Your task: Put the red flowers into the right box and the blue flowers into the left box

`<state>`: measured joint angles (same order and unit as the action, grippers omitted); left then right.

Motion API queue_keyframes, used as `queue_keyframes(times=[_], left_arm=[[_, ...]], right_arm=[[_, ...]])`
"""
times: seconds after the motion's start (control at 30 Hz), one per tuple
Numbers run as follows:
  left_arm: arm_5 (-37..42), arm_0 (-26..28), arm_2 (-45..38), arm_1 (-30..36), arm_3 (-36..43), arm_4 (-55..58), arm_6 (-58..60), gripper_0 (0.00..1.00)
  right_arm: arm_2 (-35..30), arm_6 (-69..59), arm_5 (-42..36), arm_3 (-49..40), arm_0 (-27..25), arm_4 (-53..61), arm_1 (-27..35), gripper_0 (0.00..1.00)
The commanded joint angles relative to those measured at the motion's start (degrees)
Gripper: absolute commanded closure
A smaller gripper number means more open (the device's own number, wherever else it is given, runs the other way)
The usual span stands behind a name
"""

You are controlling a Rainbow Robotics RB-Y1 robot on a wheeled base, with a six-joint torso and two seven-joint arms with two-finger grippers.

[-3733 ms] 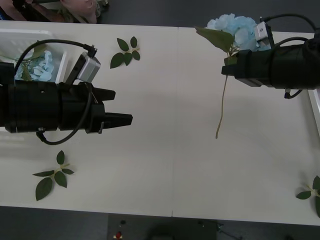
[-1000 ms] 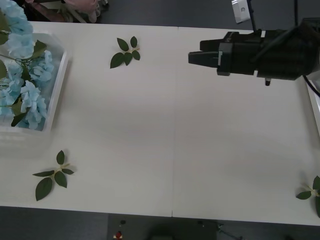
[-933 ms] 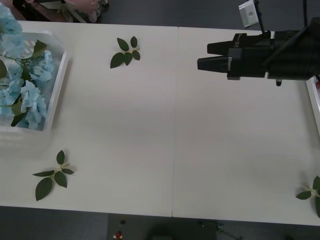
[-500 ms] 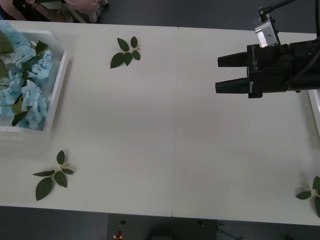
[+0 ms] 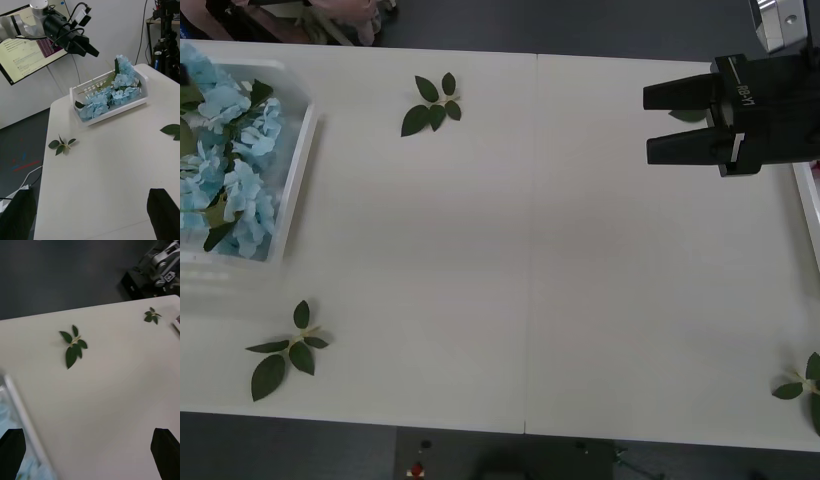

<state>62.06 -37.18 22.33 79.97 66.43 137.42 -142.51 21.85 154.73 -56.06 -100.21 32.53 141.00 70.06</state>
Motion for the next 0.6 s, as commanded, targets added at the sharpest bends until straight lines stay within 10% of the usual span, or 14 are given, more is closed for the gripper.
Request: queue_keyframes(times=[0.03,0.6], left_arm=[[-7.66,-0.88,-0.27,-4.04,11.36,-3.83,5.84,0.03],[-31.47,13.89,0.08,-4.30,53.45,-19.82,12.00,0.03]], right_arm=[[-0.23,0.27,0.69,-2.27,-0.01,1.03,3.68,0.14],[-0.23,0.27,0.69,-2.00,-0.01,0.59,2.36,0.14]])
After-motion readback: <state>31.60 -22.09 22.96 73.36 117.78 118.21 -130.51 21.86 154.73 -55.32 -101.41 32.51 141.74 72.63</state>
